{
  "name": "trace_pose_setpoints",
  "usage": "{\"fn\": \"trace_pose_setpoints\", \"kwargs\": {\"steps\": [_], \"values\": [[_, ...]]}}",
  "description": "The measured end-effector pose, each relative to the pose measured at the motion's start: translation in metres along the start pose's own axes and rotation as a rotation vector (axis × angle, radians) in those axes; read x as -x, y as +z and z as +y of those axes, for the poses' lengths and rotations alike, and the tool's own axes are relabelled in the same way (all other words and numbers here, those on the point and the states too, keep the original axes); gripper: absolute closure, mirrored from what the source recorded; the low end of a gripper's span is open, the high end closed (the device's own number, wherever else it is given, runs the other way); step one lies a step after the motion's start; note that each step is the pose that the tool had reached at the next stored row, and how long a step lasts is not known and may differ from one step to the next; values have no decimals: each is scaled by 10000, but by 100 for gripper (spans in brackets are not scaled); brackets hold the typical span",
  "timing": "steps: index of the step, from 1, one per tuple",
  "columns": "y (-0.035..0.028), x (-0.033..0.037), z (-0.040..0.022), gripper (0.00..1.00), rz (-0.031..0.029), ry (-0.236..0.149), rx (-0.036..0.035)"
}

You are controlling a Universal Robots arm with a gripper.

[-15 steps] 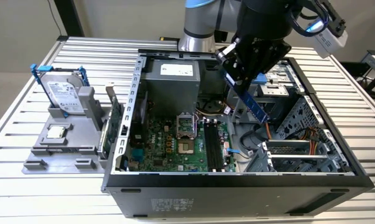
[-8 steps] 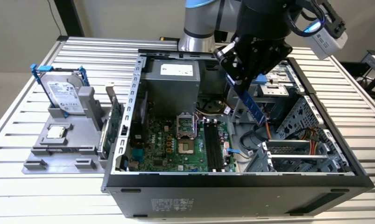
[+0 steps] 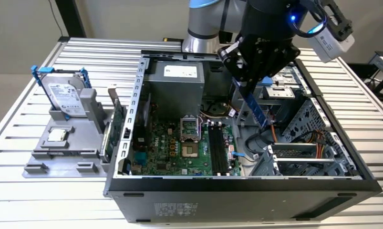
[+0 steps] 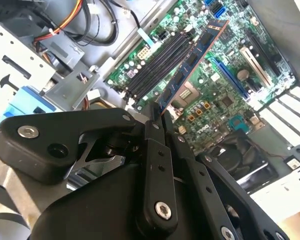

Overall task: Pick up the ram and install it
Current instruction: 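Insert the ram into the slot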

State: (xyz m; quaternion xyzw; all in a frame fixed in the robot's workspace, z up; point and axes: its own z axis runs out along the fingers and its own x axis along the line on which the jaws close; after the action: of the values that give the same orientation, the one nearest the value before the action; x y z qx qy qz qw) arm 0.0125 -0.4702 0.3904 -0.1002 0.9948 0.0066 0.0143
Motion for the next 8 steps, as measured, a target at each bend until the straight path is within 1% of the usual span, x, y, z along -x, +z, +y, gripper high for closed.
{"fn": "trace_pose_setpoints", "kwargs": {"steps": [8], "values": [[0,0,0,100,-7,771,-23]]}}
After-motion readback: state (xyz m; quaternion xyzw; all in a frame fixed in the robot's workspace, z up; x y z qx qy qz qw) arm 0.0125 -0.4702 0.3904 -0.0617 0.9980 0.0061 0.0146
